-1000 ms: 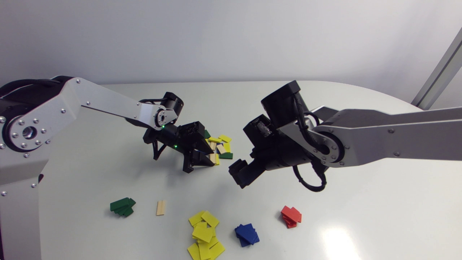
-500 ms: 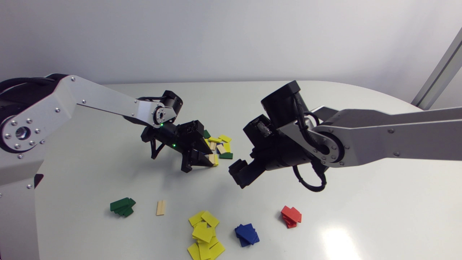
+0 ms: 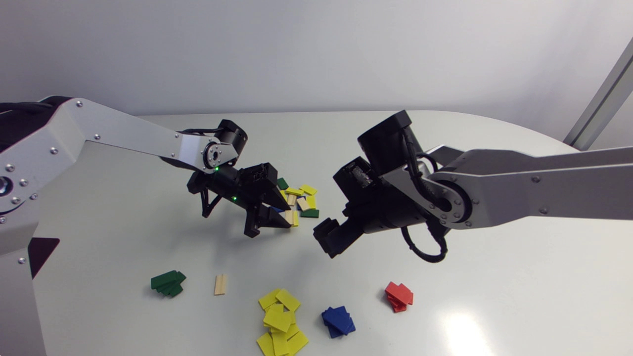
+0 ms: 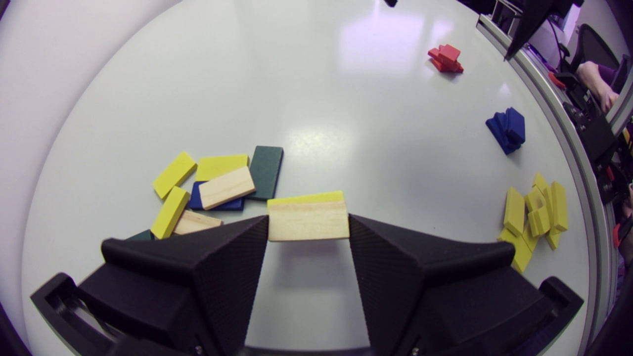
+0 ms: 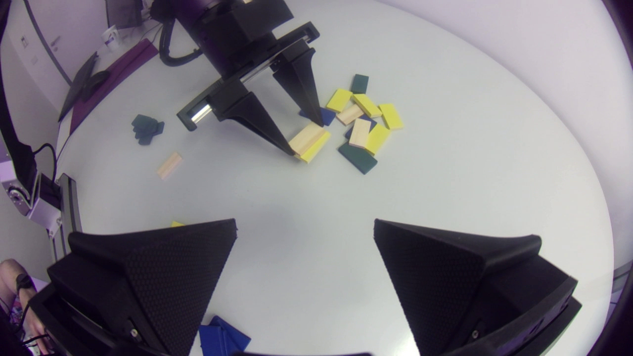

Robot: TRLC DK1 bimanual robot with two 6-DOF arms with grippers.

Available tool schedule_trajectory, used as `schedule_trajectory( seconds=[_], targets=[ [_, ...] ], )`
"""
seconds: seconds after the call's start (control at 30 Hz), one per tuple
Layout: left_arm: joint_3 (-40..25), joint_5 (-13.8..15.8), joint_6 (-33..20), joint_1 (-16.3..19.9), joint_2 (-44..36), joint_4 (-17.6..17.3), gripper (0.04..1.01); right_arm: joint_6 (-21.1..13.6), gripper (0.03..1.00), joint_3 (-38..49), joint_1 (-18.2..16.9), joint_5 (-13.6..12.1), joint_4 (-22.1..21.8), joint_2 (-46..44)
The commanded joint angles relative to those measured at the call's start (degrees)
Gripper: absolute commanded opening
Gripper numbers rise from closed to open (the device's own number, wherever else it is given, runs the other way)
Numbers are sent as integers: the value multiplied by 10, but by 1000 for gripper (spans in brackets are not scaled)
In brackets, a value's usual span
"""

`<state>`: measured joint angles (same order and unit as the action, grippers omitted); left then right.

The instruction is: Take domino bricks one by one from the mixed stack on the table and place each onto the existing stack of the same color.

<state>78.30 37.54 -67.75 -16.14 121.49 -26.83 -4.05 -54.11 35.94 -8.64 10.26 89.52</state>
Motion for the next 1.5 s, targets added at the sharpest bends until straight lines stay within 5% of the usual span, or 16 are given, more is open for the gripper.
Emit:
schedule_trajectory(
  seconds=[0.0, 0.7, 1.23, 1.47],
  targets=[
    [-15, 5, -18, -4, 11, -4, 431, -5, 974, 3, -1, -2, -2, 4],
    [-28, 3, -19, -13, 38, 11, 489, -4, 974, 1, -1, -2, -1, 3],
    [-32, 3, -19, -13, 37, 11, 785, -5, 974, 1, -1, -2, -1, 3],
    [-34, 3, -20, -13, 36, 11, 782, -5, 974, 1, -1, -2, -1, 3]
  ],
)
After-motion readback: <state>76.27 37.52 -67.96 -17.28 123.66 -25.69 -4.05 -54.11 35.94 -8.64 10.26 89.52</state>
